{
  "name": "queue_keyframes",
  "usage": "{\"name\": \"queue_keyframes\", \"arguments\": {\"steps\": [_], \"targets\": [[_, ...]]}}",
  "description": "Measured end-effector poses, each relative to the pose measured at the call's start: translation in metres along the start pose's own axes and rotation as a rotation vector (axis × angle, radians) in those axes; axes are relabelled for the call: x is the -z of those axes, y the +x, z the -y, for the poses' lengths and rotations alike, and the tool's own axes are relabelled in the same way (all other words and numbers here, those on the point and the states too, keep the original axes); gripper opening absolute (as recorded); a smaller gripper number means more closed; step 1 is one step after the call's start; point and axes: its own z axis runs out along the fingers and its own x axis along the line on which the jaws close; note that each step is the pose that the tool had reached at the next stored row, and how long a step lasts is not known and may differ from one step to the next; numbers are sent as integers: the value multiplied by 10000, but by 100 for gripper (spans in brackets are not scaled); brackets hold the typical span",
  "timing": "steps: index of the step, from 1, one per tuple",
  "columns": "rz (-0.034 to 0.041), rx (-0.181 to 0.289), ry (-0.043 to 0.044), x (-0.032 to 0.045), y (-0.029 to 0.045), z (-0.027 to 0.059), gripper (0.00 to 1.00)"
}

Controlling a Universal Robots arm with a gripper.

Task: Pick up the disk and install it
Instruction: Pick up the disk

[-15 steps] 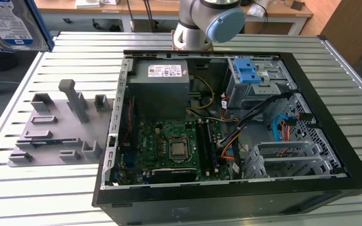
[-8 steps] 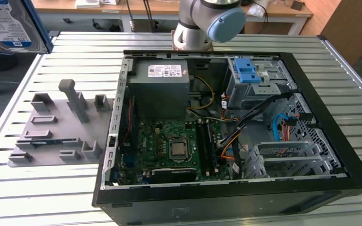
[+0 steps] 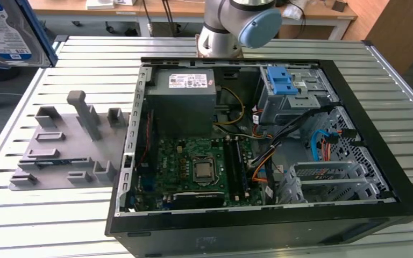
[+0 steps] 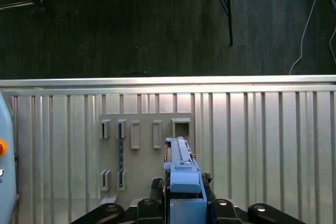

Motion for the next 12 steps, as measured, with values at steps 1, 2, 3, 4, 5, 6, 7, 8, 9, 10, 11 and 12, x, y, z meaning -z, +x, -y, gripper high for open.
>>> {"name": "queue_keyframes", "arguments": {"steps": [1,2,3,4,5,6,7,8,9,10,11,12], "targets": [[1,0,0,0,25,1,36],[2,0,1,0,49,2,36],[2,0,1,0,71,3,36],[3,0,0,1,88,7,36],[2,0,-1,2,98,13,36],[4,1,1,2,103,25,36],[4,0,1,1,104,37,36],[3,0,0,2,104,51,36],[3,0,0,2,105,66,36],[4,0,0,2,105,80,36],[4,0,0,2,106,94,36],[3,0,0,2,107,109,36]]}}
